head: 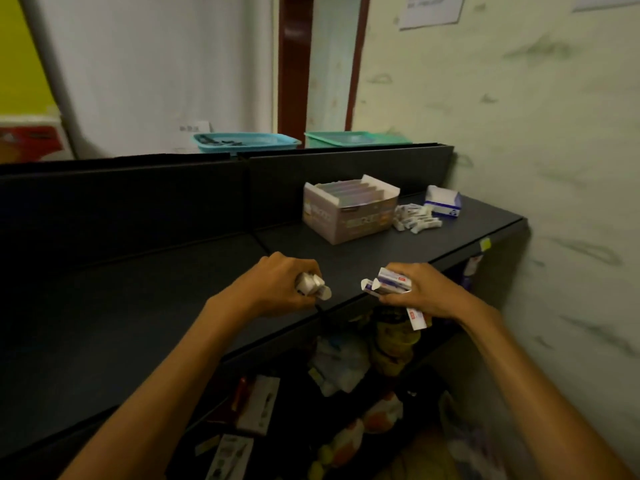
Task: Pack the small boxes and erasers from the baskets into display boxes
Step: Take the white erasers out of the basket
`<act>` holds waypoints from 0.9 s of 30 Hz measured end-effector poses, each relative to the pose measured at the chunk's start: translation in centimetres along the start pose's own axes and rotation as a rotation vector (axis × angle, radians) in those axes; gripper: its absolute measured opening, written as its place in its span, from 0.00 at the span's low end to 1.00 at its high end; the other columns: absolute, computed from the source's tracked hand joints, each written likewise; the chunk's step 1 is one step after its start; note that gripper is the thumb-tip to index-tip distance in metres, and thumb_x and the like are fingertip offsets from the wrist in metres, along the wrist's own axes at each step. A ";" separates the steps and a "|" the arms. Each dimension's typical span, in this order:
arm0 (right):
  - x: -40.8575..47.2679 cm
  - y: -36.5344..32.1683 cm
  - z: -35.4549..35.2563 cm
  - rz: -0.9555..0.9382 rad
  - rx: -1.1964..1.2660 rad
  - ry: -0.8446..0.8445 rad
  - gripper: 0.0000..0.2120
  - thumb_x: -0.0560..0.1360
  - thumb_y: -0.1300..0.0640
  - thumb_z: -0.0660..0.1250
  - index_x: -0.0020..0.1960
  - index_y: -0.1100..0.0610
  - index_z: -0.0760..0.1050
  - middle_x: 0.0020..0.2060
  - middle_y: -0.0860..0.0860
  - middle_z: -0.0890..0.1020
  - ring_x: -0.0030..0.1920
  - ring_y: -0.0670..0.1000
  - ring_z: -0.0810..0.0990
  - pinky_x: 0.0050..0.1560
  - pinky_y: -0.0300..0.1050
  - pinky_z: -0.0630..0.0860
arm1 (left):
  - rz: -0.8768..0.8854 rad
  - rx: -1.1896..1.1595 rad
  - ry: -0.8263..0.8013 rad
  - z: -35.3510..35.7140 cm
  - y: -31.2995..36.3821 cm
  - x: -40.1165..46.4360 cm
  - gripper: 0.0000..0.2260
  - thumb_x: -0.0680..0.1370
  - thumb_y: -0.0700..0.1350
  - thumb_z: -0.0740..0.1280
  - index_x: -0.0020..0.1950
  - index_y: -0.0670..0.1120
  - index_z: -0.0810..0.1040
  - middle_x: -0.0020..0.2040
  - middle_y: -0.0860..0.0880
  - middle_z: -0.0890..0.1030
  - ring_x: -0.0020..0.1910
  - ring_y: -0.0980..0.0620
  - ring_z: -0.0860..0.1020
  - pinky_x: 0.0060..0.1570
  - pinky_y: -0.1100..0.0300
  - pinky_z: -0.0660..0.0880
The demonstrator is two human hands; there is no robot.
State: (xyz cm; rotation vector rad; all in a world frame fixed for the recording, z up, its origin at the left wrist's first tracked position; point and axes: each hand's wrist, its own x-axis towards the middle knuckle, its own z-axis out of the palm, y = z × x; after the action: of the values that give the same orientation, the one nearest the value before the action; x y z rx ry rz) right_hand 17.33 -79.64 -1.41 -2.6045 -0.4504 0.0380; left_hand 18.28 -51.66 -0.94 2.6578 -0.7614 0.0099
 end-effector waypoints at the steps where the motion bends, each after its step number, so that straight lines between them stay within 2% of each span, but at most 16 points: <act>1: 0.0 1.4 -0.8 0.015 -0.002 0.004 0.12 0.72 0.50 0.72 0.52 0.55 0.76 0.44 0.49 0.81 0.43 0.46 0.79 0.45 0.44 0.75 | 0.007 -0.011 -0.013 0.6 0.6 1.8 0.12 0.71 0.55 0.70 0.53 0.59 0.75 0.47 0.55 0.79 0.47 0.54 0.77 0.50 0.53 0.76; 8: 2.4 11.5 -5.0 0.101 -0.039 0.029 0.19 0.73 0.52 0.71 0.61 0.58 0.74 0.52 0.52 0.80 0.49 0.49 0.78 0.50 0.42 0.73 | 0.054 -0.061 -0.047 5.7 4.1 14.6 0.12 0.71 0.55 0.70 0.53 0.59 0.75 0.47 0.55 0.80 0.46 0.55 0.78 0.48 0.53 0.78; 14: 8.1 20.6 -8.8 0.132 -0.053 0.037 0.14 0.73 0.51 0.71 0.56 0.55 0.76 0.49 0.50 0.81 0.46 0.46 0.78 0.51 0.46 0.76 | 0.069 -0.084 -0.048 8.9 5.7 26.9 0.13 0.71 0.56 0.70 0.54 0.58 0.76 0.50 0.53 0.80 0.49 0.52 0.78 0.50 0.50 0.78; 17: 12.0 24.8 -10.9 0.153 -0.055 0.003 0.14 0.74 0.51 0.70 0.57 0.53 0.75 0.50 0.48 0.80 0.47 0.46 0.78 0.50 0.44 0.75 | 0.037 -0.101 -0.030 9.8 6.3 32.8 0.15 0.71 0.56 0.70 0.56 0.58 0.75 0.54 0.52 0.79 0.52 0.52 0.77 0.51 0.51 0.77; 19: 14.7 27.5 -11.9 0.161 -0.046 -0.004 0.17 0.74 0.51 0.70 0.61 0.51 0.73 0.52 0.46 0.78 0.50 0.45 0.76 0.50 0.39 0.73 | 0.030 -0.083 -0.004 10.6 6.7 36.3 0.16 0.73 0.55 0.69 0.59 0.57 0.73 0.57 0.51 0.77 0.54 0.52 0.76 0.54 0.52 0.76; 23: 19.3 31.5 -13.6 0.099 -0.043 0.000 0.14 0.74 0.53 0.70 0.58 0.48 0.73 0.50 0.44 0.77 0.52 0.46 0.77 0.47 0.35 0.70 | -0.008 -0.036 0.043 11.7 7.4 41.5 0.20 0.73 0.56 0.69 0.63 0.57 0.71 0.59 0.50 0.77 0.54 0.52 0.77 0.51 0.57 0.76; 25: 21.7 33.1 -14.3 0.036 -0.047 0.002 0.13 0.74 0.53 0.70 0.57 0.48 0.73 0.52 0.48 0.79 0.50 0.46 0.76 0.48 0.37 0.71 | -0.035 -0.003 0.051 12.0 7.9 43.5 0.20 0.74 0.57 0.68 0.64 0.57 0.70 0.59 0.50 0.77 0.54 0.51 0.77 0.50 0.57 0.75; 27: 24.2 34.8 -14.8 -0.001 -0.042 0.013 0.17 0.74 0.52 0.70 0.61 0.53 0.74 0.55 0.51 0.79 0.51 0.47 0.75 0.52 0.40 0.71 | -0.062 0.040 0.078 12.2 8.3 45.3 0.20 0.74 0.58 0.67 0.64 0.56 0.70 0.59 0.49 0.76 0.53 0.51 0.76 0.49 0.58 0.74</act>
State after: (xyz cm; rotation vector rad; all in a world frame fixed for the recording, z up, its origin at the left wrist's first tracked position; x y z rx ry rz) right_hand 52.51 -107.42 -3.69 -2.6445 -0.4524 0.0120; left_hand 51.57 -85.56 -4.52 2.7004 -0.6602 0.1134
